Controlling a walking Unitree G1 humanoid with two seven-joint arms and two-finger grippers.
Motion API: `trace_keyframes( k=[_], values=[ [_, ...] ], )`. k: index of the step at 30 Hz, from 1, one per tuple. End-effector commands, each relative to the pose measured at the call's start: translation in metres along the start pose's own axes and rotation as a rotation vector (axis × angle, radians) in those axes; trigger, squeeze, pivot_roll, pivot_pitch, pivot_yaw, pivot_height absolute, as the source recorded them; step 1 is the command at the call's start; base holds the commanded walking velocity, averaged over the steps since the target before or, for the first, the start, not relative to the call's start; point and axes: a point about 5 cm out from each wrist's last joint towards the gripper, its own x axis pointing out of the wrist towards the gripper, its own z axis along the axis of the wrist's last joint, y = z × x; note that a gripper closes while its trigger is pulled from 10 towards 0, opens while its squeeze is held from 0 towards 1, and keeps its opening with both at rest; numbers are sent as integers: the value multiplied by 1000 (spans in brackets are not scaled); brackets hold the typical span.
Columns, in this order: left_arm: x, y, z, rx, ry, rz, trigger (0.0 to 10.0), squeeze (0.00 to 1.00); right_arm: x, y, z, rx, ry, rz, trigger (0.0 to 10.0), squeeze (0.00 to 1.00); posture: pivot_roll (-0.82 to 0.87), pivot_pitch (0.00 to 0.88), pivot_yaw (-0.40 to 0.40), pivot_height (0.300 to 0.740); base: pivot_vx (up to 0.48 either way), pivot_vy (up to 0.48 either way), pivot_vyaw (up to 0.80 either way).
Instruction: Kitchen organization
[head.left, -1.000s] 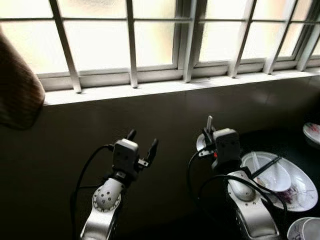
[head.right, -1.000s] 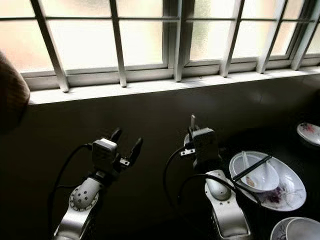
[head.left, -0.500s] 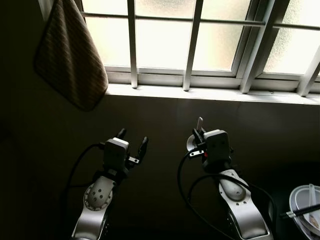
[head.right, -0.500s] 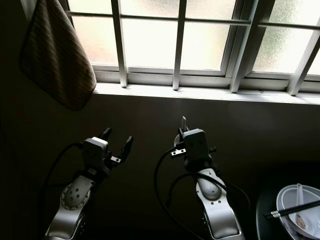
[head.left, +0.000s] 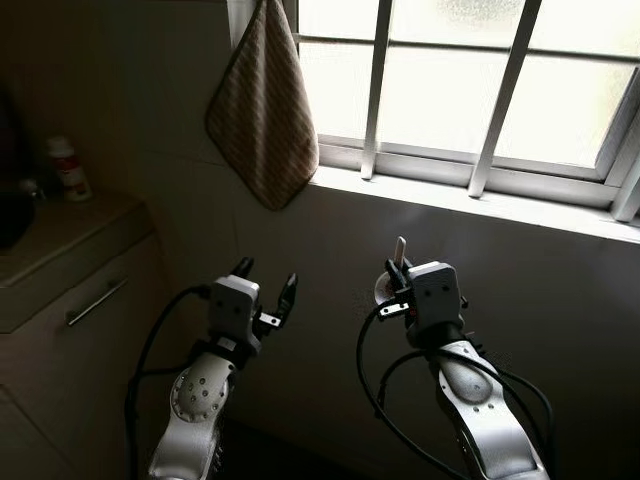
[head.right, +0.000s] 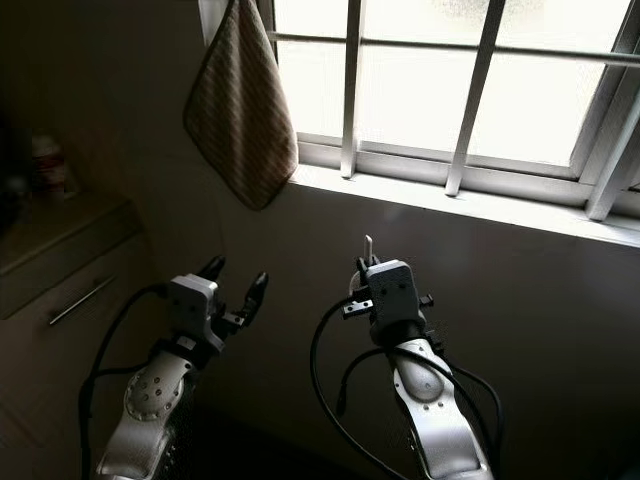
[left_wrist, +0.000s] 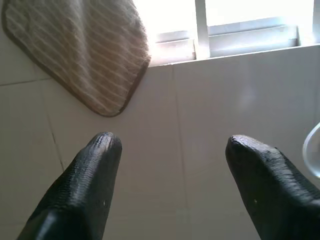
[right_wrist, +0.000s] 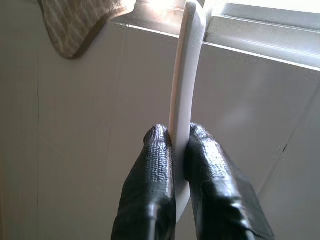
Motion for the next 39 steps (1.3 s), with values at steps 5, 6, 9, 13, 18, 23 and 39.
trace_keyframes(
  k=[5, 6, 9, 13, 18, 23, 39],
  values=[
    [2, 5, 6, 22, -31, 7, 10000, 0, 2, 1, 5, 8, -22, -4, 0, 0, 22, 0, -49, 740, 0, 134, 800],
    [1, 5, 7, 23, -33, 7, 10000, 0, 2, 1, 5, 8, -22, -4, 0, 0, 23, 0, -49, 740, 0, 0, 800],
    [1, 5, 7, 24, -36, 9, 10000, 0, 2, 0, 5, 7, -23, -8, 0, 0, 23, 0, -49, 740, 0, 0, 800],
    [2, 5, 7, 25, -38, 10, 10000, 0, 3, -2, 5, 6, -24, -14, 0, 0, 23, 0, -49, 740, 0, 0, 800],
    [2, 5, 8, 27, -43, 9, 10000, 0, 4, -2, 6, 6, -27, -18, 0, 0, 24, 0, -50, 740, 0, 0, 800],
    [3, 5, 9, 28, -48, 9, 10000, 0, 5, -3, 7, 5, -32, -22, 0, 0, 24, 0, -51, 740, 0, 0, 800],
    [10, 15, 25, 17, -119, 67, 10000, 0, 12, -5, 21, 33, -97, -31, 0, 0, 27, 0, -52, 740, 0, 0, 800]
  ],
)
